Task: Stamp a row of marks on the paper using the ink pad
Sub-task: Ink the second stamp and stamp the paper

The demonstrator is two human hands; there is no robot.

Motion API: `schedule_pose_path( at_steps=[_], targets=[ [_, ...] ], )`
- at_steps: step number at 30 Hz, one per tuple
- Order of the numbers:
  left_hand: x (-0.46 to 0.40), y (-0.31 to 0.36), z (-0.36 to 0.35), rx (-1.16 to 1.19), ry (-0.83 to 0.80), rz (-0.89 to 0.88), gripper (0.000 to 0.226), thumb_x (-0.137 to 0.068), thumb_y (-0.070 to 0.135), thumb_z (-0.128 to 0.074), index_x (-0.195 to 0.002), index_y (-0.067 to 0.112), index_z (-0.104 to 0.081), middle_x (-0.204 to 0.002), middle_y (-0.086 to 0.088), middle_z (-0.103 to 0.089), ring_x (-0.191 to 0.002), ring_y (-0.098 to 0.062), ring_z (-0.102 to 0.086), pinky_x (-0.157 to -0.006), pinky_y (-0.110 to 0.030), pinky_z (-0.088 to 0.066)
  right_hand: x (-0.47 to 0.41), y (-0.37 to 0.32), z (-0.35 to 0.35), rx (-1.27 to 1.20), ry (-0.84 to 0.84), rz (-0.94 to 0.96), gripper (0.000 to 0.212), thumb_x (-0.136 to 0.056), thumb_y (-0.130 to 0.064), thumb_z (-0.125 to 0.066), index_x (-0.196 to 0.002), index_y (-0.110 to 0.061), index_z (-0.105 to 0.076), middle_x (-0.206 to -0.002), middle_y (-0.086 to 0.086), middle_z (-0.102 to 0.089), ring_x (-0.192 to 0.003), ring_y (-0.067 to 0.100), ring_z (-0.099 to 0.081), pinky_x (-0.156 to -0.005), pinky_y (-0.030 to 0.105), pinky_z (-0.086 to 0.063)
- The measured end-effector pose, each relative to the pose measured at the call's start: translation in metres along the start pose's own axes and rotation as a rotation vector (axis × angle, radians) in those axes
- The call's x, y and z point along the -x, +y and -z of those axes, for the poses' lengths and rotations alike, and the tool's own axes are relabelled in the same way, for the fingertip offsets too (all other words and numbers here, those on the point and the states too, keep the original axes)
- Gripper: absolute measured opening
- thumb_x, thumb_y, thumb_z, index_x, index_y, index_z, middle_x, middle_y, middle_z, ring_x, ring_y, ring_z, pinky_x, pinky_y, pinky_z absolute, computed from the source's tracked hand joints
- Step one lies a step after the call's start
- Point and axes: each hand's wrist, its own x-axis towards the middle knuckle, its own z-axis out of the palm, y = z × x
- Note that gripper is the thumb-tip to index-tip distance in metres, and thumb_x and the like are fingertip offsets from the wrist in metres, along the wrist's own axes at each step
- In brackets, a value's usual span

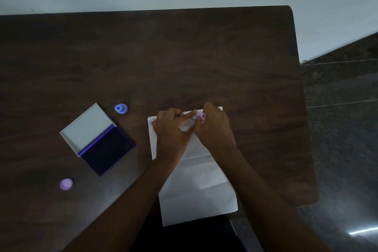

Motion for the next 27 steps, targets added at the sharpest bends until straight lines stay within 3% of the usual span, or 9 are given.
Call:
schedule_pose_path(
  at_steps=[4, 9, 21, 24, 27],
  targets=[
    [0.000, 0.002, 0.001, 0.009, 0.022, -0.027, 0.040, -0.069, 0.047, -0.077, -0.085, 0.011, -0.073, -0.087, -0.005, -0.072, -0.086, -0.021, -0.061, -0.076, -0.026, -0.036, -0.002, -0.009, 0.002, 0.115, -0.067, 0.015, 0.018, -0.086, -0.021, -0.063, -0.095, -0.008, -0.055, -0.096, 0.013, -0.068, -0.086, 0.024, -0.063, -0.067, 0.024, -0.041],
    [0.000, 0.000, 0.001, -0.008, 0.010, -0.030, 0.030, -0.068, 0.039, -0.082, -0.080, 0.013, -0.073, -0.084, -0.004, -0.071, -0.084, -0.021, -0.061, -0.075, -0.027, -0.036, -0.003, -0.019, 0.001, 0.242, -0.146, -0.010, 0.033, -0.085, -0.024, -0.068, -0.110, -0.007, -0.054, -0.108, 0.013, -0.066, -0.098, 0.026, -0.061, -0.080, 0.031, -0.050],
    [0.004, 0.002, 0.004, -0.008, -0.008, -0.052, 0.029, -0.069, 0.039, -0.080, -0.077, 0.012, -0.071, -0.082, -0.006, -0.069, -0.084, -0.024, -0.060, -0.075, -0.032, -0.038, 0.002, -0.028, 0.006, 0.273, -0.158, -0.016, 0.032, -0.082, -0.016, -0.070, -0.107, -0.004, -0.055, -0.103, 0.015, -0.068, -0.095, 0.026, -0.062, -0.078, 0.031, -0.051],
    [0.003, 0.001, 0.004, -0.043, -0.016, -0.067, 0.034, -0.072, 0.045, -0.073, -0.079, 0.011, -0.072, -0.084, -0.007, -0.070, -0.086, -0.026, -0.061, -0.075, -0.030, -0.036, 0.002, -0.030, 0.007, 0.275, -0.161, -0.004, 0.030, -0.082, -0.013, -0.069, -0.105, -0.002, -0.054, -0.102, 0.016, -0.068, -0.094, 0.028, -0.062, -0.076, 0.032, -0.050],
    [0.003, 0.002, 0.004, -0.088, -0.015, -0.074, 0.032, -0.067, 0.044, -0.079, -0.080, 0.015, -0.073, -0.087, -0.003, -0.070, -0.088, -0.023, -0.060, -0.077, -0.028, -0.032, 0.003, -0.030, 0.008, 0.272, -0.164, -0.005, 0.030, -0.081, -0.012, -0.069, -0.105, -0.003, -0.054, -0.101, 0.016, -0.068, -0.094, 0.028, -0.062, -0.076, 0.033, -0.051]
  ],
)
